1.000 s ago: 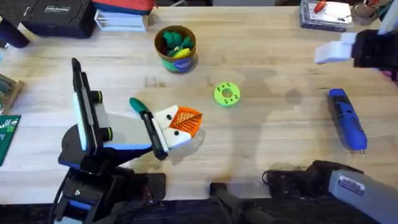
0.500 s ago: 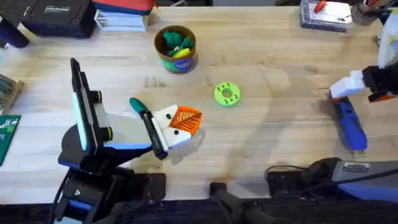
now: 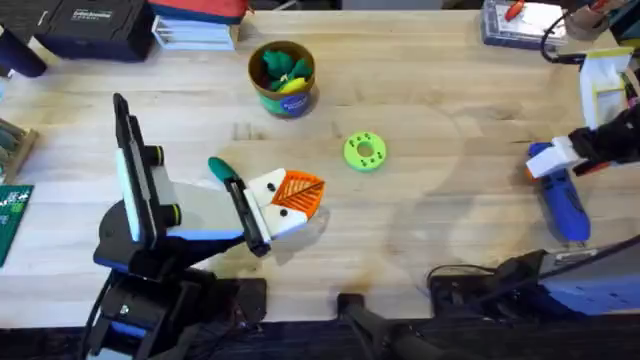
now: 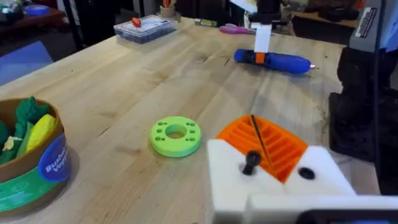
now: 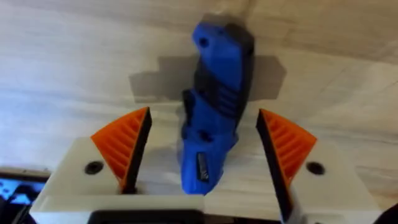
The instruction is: Pick up the gripper from the table and insert it into the empty holder that is missing its gripper. Then pick up a screw, insert it into the mounting hole, and use the screwdriver to tighten it. Finally, clean up the table by picking up the vegetable and placing it into the bucket.
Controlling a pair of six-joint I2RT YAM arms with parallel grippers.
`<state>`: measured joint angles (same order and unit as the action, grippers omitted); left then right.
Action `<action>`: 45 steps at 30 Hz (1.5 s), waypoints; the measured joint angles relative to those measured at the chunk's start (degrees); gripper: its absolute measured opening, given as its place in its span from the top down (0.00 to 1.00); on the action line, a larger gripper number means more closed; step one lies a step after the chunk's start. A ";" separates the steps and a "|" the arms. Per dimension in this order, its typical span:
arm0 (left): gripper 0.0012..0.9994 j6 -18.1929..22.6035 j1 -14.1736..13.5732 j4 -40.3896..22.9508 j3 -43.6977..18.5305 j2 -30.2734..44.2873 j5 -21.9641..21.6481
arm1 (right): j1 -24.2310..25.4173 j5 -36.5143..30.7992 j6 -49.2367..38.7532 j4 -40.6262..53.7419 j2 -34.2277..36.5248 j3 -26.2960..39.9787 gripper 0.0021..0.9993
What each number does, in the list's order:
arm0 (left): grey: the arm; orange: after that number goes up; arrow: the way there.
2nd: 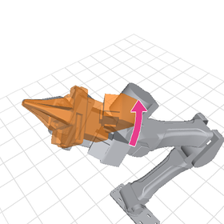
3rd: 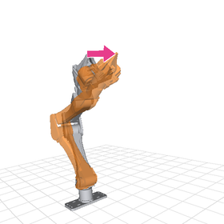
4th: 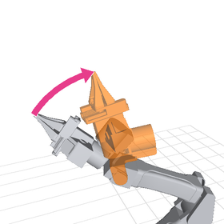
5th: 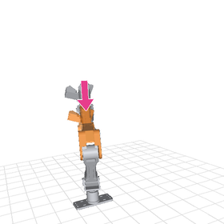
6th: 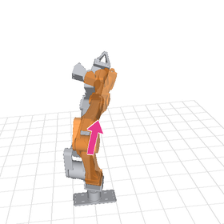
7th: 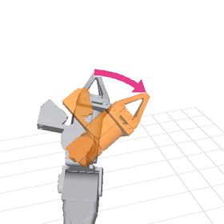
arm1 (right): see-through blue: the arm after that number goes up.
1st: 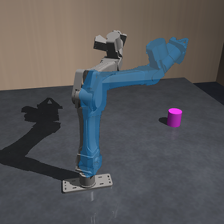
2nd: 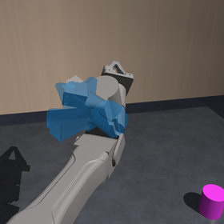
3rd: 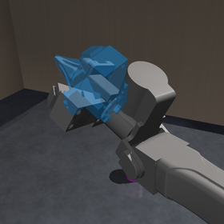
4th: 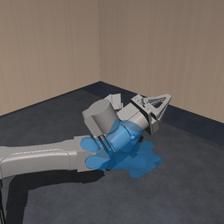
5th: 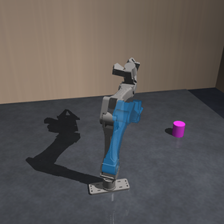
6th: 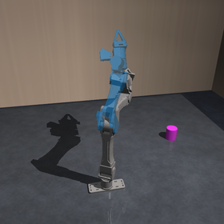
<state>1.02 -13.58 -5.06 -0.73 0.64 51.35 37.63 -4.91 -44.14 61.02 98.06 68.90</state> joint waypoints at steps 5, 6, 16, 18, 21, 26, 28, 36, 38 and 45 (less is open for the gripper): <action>0.99 0.00 0.00 0.00 0.00 -0.02 0.00 | 0.00 0.00 -0.11 -3.49 0.81 0.02 0.01; 0.99 0.00 0.00 0.00 0.00 0.00 0.00 | 0.03 0.00 -0.11 -3.62 0.90 0.02 0.01; 0.99 0.00 0.00 0.00 0.00 0.00 0.00 | 0.11 0.00 -0.51 -4.70 5.08 0.02 0.07; 0.99 0.00 0.00 0.00 0.00 -0.02 0.00 | 0.13 0.00 -0.53 -4.80 5.09 0.02 0.12; 0.99 0.00 0.00 0.00 0.00 -0.01 0.00 | 0.12 0.00 -0.71 -5.04 5.09 0.02 0.35; 0.99 -0.02 0.00 0.00 0.00 0.00 0.00 | 0.11 0.00 -0.91 -5.56 5.09 0.02 0.74; 0.99 0.00 0.00 0.00 0.00 -0.02 0.00 | 0.11 0.02 -0.85 -5.59 5.09 0.02 0.84; 0.99 0.00 0.00 0.00 0.00 0.00 0.00 | -0.02 0.40 0.49 -5.40 5.09 0.02 0.98; 0.99 0.00 0.00 0.00 0.00 -0.01 -0.01 | -0.02 0.37 0.92 -5.10 5.09 0.02 0.97; 0.99 -0.02 0.00 0.00 0.00 0.00 0.00 | -0.63 0.39 3.03 -5.29 4.00 0.02 0.97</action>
<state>1.00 -13.58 -5.06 -0.73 0.64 51.35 37.00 -4.51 -41.11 55.73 102.07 68.92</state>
